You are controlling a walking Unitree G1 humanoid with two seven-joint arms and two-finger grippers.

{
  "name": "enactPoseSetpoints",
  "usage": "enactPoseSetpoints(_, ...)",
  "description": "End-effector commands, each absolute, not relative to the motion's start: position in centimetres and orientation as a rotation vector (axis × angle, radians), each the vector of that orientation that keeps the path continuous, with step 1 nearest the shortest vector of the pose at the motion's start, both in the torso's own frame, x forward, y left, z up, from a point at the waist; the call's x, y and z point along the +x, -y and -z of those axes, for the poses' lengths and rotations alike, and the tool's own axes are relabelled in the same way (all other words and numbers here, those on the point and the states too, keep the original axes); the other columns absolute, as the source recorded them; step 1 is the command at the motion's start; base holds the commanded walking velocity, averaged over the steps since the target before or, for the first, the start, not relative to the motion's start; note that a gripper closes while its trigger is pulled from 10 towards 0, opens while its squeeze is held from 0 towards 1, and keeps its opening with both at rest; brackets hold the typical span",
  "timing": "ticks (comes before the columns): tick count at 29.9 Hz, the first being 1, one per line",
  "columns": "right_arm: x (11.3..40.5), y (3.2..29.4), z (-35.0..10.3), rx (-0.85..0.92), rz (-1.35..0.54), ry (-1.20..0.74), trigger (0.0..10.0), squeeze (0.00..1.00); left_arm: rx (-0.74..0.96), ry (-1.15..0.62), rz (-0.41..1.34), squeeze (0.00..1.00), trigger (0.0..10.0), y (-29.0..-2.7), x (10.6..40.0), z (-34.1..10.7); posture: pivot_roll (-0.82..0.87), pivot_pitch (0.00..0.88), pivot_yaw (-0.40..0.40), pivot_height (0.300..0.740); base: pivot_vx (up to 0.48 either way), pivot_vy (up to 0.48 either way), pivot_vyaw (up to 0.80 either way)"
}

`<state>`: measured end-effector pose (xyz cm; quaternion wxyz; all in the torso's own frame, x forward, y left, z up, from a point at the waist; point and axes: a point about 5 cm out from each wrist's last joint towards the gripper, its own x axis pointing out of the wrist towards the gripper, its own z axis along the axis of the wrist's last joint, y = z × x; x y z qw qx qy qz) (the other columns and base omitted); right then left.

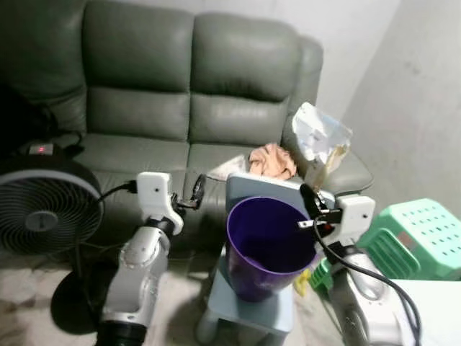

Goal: Picking trash to rubbish bin

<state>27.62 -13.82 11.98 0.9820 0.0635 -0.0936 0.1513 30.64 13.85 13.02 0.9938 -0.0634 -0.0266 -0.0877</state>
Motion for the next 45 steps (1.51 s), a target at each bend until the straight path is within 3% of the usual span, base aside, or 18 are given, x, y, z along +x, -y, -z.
enactPoseSetpoints(1,27.8,14.4,-12.4,0.118,-0.296,0.201,10.0,0.00,-0.124,0.066,0.186,0.00,10.0,-13.5,30.7,-13.4,0.05,0.000,-0.142,0.740,0.289,0.000,0.00)
enactPoseSetpoints(24,27.7,14.3,-12.3,0.111,-0.319,0.187,10.0,0.00,-0.126,0.065,0.182,0.00,10.0,-13.3,30.6,-13.3,0.05,0.000,-0.152,0.740,0.365,0.000,0.00)
enactPoseSetpoints(36,27.9,14.4,-12.2,0.090,-0.329,0.168,10.0,0.00,-0.100,0.069,0.201,0.00,10.0,-12.7,30.3,-13.1,0.05,0.000,-0.150,0.740,0.000,0.000,0.00)
enactPoseSetpoints(45,30.4,16.2,-12.4,-0.068,-0.339,0.087,10.0,0.00,-0.102,0.042,0.407,0.00,10.0,-9.2,28.0,-12.2,0.06,0.000,-0.166,0.740,0.000,0.000,0.00)
